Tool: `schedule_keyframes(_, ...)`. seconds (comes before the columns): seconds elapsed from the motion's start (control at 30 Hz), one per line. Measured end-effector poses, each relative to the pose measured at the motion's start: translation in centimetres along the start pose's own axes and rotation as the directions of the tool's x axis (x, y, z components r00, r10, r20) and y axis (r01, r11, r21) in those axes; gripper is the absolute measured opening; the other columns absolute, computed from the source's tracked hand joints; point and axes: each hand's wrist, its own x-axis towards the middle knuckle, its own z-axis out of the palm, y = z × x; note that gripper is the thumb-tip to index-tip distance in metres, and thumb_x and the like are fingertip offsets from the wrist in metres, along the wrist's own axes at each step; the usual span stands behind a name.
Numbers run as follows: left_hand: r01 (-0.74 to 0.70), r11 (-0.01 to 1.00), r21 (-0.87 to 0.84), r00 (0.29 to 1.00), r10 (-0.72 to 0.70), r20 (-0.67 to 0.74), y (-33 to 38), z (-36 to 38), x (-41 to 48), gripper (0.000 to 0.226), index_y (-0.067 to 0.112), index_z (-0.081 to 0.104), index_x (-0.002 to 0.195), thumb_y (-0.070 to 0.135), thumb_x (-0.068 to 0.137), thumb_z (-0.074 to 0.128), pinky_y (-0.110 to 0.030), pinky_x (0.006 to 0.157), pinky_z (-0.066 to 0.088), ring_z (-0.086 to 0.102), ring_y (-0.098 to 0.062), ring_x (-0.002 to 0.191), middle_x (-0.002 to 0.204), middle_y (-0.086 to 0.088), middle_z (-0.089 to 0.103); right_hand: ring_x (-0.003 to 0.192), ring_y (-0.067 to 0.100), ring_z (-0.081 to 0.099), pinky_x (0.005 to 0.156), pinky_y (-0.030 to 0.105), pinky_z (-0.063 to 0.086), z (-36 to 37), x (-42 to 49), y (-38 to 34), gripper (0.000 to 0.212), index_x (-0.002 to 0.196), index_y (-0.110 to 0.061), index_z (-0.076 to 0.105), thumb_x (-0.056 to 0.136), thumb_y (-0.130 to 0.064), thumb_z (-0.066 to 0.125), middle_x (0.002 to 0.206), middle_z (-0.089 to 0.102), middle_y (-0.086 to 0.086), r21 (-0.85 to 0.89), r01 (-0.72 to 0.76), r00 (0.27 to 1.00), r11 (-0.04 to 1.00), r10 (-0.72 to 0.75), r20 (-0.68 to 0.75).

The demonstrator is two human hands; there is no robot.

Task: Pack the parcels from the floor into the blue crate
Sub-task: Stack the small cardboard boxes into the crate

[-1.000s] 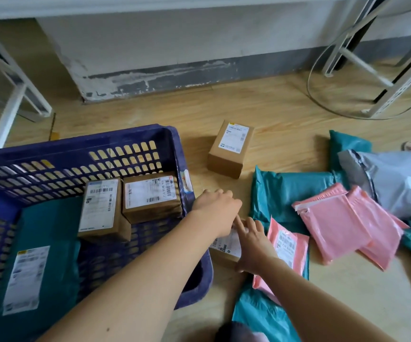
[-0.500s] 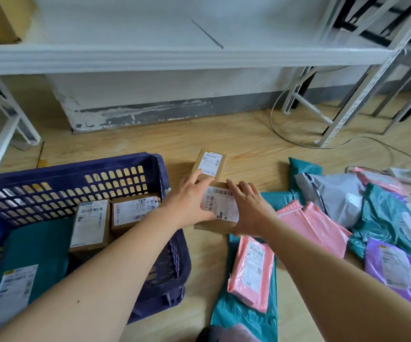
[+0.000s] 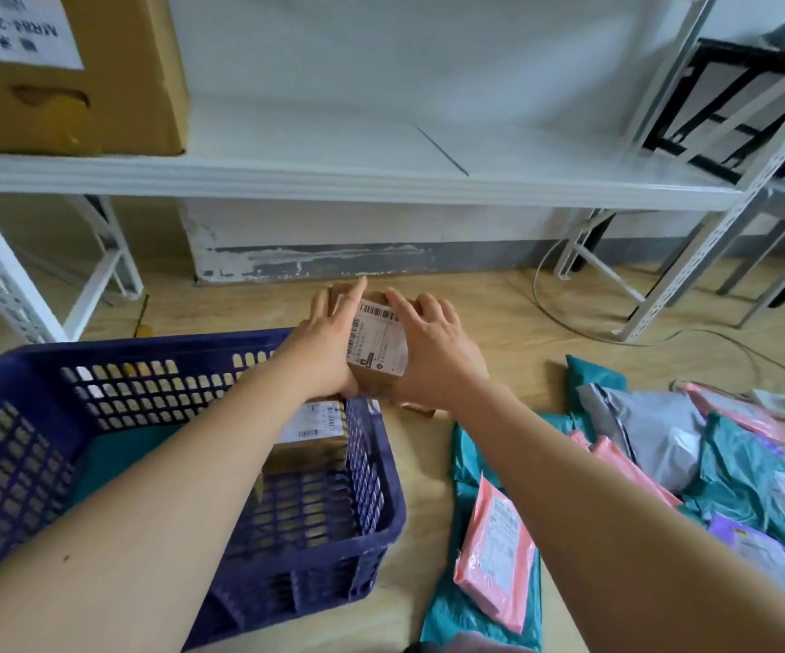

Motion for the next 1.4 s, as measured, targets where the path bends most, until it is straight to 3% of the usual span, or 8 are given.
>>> schedule_keyframes(0.2,0.189,0.981,-0.043,0.977,-0.183,0.106,-6.3,1.4,-1.8,0.141,0.036,-0.032,0.141,0.016,0.064,0.084,-0.038,0.089,0.046,0.050,-0.028,0.116,0.149,-0.014,0.023,0.136,0.027,0.020,0.101,0.046,0.043,4.2,1.4,-4.4,0.114,0.148,-0.033,0.003,0.063,-0.040,0.078,0.144,0.026,0.005,0.044,0.044,0.973,0.998,-0.053,0.226)
schedule_keyframes(0.43,0.415,0.885,-0.214,0.899,-0.363,0.244,-12.3,5.8,-2.4,0.145,0.022,-0.038,0.138,0.016,0.063,0.086,-0.040,0.106,0.037,0.042,-0.028,0.130,0.153,-0.012,0.027,0.137,0.027,0.019,0.104,0.046,0.040,9.3,3.0,-6.9,0.122,0.149,-0.033,-0.002,0.060,-0.034,0.082,0.147,0.022,0.006,-0.033,0.144,0.896,0.989,-0.116,0.428)
schedule_keyframes(0.53,0.486,0.842,-0.236,0.857,-0.406,0.317,-14.1,7.5,-2.0,0.126,0.021,-0.002,0.151,0.014,0.061,0.086,-0.042,0.107,0.039,0.044,-0.026,0.129,0.147,-0.008,0.037,0.138,0.029,0.020,0.106,0.045,0.037,11.7,3.2,-6.6,0.119,0.149,-0.032,-0.002,0.064,-0.036,0.081,0.148,0.024,0.007,-0.032,0.137,0.850,0.990,-0.101,0.517)
schedule_keyframes(0.67,0.528,0.827,-0.195,0.784,-0.386,0.486,-15.5,10.3,-1.7,0.074,0.023,0.055,0.121,0.024,0.055,0.088,-0.042,0.103,0.042,0.054,-0.022,0.118,0.124,0.000,0.061,0.139,0.032,0.020,0.108,0.047,0.034,14.3,3.3,-6.2,0.118,0.150,-0.029,0.000,0.065,-0.032,0.081,0.151,0.021,0.011,-0.084,0.174,0.747,0.981,-0.076,0.660)
schedule_keyframes(1.0,0.639,0.752,-0.161,0.682,-0.457,0.570,-17.0,14.2,-1.2,0.071,0.012,0.036,0.135,0.012,0.075,0.076,-0.033,0.068,0.059,0.058,-0.025,0.102,0.130,-0.010,0.052,0.134,0.031,0.027,0.107,0.048,0.037,18.6,4.1,-6.4,0.118,0.150,-0.027,0.002,0.063,-0.023,0.083,0.143,0.029,0.012,-0.055,0.197,0.666,0.979,-0.092,0.740)
schedule_keyframes(1.13,0.638,0.764,-0.096,0.696,-0.518,0.498,-17.7,14.4,-1.0,0.078,0.008,0.033,0.131,0.011,0.069,0.081,-0.035,0.079,0.056,0.055,-0.027,0.108,0.124,-0.011,0.053,0.133,0.032,0.028,0.106,0.049,0.037,19.2,5.3,-6.6,0.118,0.149,-0.029,0.005,0.062,-0.023,0.084,0.141,0.032,0.012,-0.024,0.202,0.637,0.979,-0.113,0.763)
schedule_keyframes(1.27,0.707,0.701,-0.089,0.594,-0.521,0.614,-18.6,14.3,-1.0,0.077,0.004,0.044,0.126,0.009,0.062,0.086,-0.029,0.062,0.056,0.062,-0.025,0.092,0.114,-0.011,0.058,0.127,0.034,0.036,0.099,0.053,0.043,19.9,6.0,-6.5,0.117,0.148,-0.032,0.011,0.058,-0.025,0.086,0.135,0.036,0.011,0.005,0.197,0.583,0.980,-0.121,0.803)
schedule_keyframes(1.4,0.791,0.580,-0.196,0.562,-0.561,0.608,-19.5,15.0,-0.9,0.063,0.005,0.049,0.123,0.008,0.068,0.082,-0.035,0.069,0.060,0.061,-0.021,0.080,0.114,-0.013,0.058,0.130,0.031,0.033,0.105,0.048,0.039,20.8,5.3,-6.2,0.115,0.148,-0.028,0.012,0.060,-0.024,0.086,0.138,0.032,0.009,0.002,0.165,0.638,0.986,-0.108,0.762)
